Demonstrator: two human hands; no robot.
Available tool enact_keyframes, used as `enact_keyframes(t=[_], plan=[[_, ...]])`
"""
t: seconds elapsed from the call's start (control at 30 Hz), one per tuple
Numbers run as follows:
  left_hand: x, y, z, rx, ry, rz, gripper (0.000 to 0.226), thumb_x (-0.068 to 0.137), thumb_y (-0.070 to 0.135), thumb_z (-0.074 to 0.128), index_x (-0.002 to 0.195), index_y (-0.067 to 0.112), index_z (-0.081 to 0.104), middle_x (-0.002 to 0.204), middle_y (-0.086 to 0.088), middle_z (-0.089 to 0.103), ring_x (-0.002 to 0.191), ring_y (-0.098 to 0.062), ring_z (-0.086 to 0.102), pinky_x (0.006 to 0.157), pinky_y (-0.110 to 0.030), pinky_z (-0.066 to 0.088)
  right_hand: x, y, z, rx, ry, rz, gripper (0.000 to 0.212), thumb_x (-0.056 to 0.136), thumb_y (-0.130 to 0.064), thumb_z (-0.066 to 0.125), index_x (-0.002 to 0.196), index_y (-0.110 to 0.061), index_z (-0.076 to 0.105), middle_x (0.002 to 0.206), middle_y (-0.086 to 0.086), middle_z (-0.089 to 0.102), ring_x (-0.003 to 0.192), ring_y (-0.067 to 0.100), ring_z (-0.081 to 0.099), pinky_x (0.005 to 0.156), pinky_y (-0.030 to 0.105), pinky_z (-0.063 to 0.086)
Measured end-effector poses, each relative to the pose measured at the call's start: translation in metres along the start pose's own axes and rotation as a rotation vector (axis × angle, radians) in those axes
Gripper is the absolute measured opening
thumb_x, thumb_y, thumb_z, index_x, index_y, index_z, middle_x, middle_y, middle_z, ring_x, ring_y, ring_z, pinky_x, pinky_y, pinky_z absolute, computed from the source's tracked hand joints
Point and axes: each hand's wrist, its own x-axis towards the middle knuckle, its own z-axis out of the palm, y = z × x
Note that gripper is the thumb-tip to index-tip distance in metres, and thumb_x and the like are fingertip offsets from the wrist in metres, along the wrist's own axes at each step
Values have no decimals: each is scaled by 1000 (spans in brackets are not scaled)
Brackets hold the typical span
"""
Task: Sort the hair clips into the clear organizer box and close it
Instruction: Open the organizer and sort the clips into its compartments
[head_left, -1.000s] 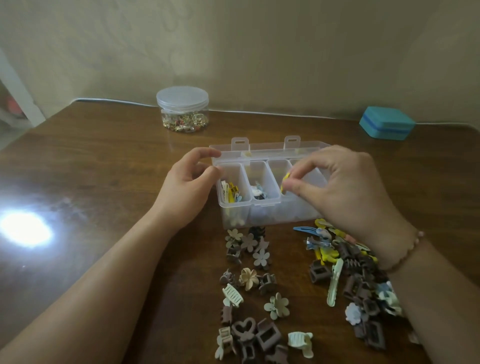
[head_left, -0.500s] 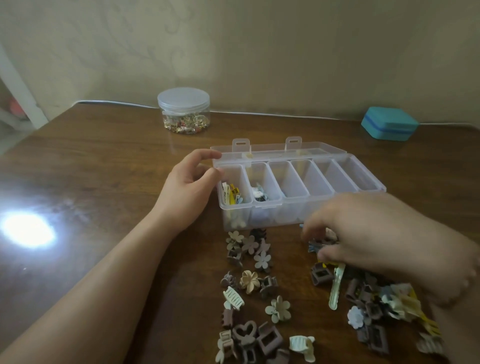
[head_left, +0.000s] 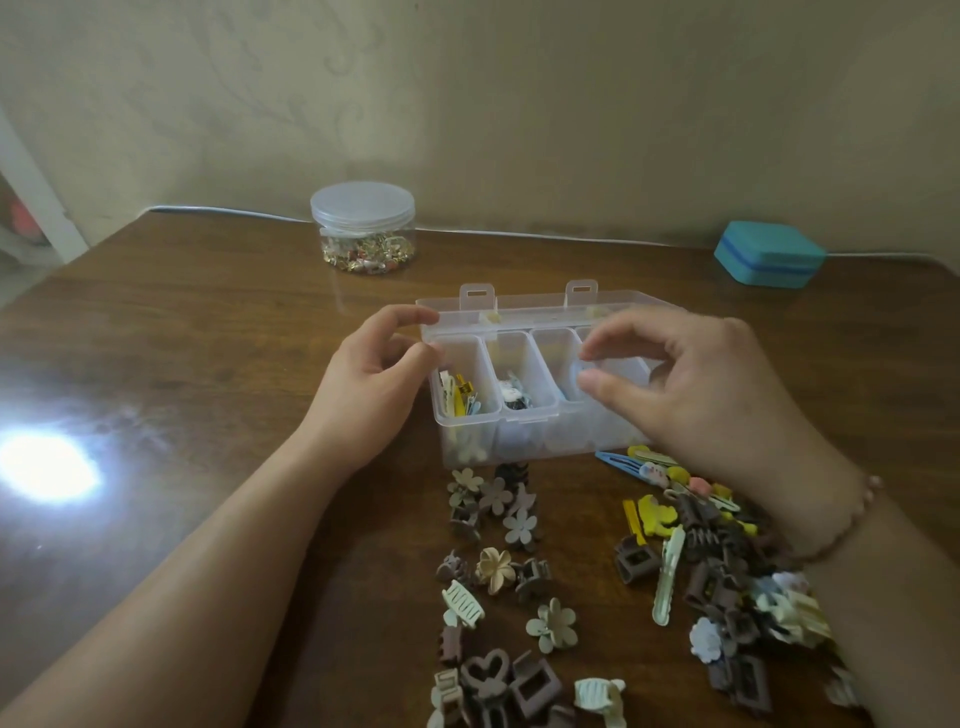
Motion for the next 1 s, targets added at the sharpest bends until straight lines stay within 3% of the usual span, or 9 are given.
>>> enact_keyframes(t=[0.07, 0.13, 0.23, 0.3, 0.47, 0.67, 0.83, 0.93, 1.0], plan=[[0, 0, 0, 4, 0, 0, 29, 96, 23, 55, 123, 32, 60, 87, 15, 75, 90, -7, 68, 79, -30, 52, -1, 3, -1, -49, -36, 3, 14, 84, -30, 72, 97, -26, 72, 67, -30, 62, 52, -9, 55, 55, 2, 40], [0, 0, 0, 5, -4, -3, 29, 96, 23, 55, 124, 32, 60, 87, 14, 75, 92, -9, 68, 81, -30, 53, -2, -1, -8, -68, -30, -25, 11, 83, -35, 69, 93, -30, 72, 61, -34, 58, 44, 7, 49, 48, 11, 40], [0, -1, 0, 2, -6, 5, 28, 96, 23, 55, 122, 33, 60, 90, 9, 76, 95, -21, 69, 87, -39, 53, -2, -3, -24, -117, -87, -46, 2, 80, -31, 71, 79, -31, 71, 58, -17, 62, 54, 2, 54, 49, 13, 40], [1, -2, 0, 3, -4, 6, 28, 96, 23, 55, 121, 34, 60, 90, 12, 76, 93, -17, 67, 84, -33, 53, -2, -4, -33, -295, -292, 42, 5, 82, -37, 70, 77, -36, 70, 58, -13, 61, 58, 0, 56, 50, 15, 38], [1, -1, 0, 5, -8, 12, 30, 96, 23, 54, 124, 31, 59, 92, 11, 75, 92, -8, 68, 78, -23, 50, -3, -7, -26, -643, -643, 153, 27, 87, -50, 62, 115, -48, 62, 71, -20, 52, 68, -3, 47, 59, 22, 42], [0, -1, 0, 4, -9, 12, 30, 96, 22, 54, 125, 31, 59, 92, 11, 75, 91, -13, 68, 81, -27, 51, -7, -10, -15, -722, -630, 83, 23, 89, -44, 58, 111, -49, 61, 87, -17, 54, 89, 10, 58, 65, 27, 49], [1, -1, -1, 4, -8, 11, 29, 97, 22, 55, 124, 31, 59, 91, 12, 75, 93, -17, 69, 84, -34, 54, -9, -17, -11, -652, -670, -6, 13, 86, -40, 58, 97, -37, 65, 81, -13, 60, 80, 6, 58, 66, 26, 51], [0, 0, 0, 5, -13, 9, 30, 96, 22, 54, 124, 31, 59, 91, 10, 75, 92, -20, 68, 81, -33, 54, -6, -17, -19, -534, -581, -14, 9, 83, -42, 61, 81, -34, 65, 65, -12, 57, 65, 1, 54, 57, 21, 43], [0, 0, 0, 5, -11, 7, 30, 96, 22, 54, 124, 31, 59, 90, 10, 75, 92, -21, 66, 78, -29, 53, -2, -13, -24, -429, -504, 29, 9, 82, -42, 64, 76, -36, 65, 69, -19, 62, 64, 0, 56, 52, 19, 37]])
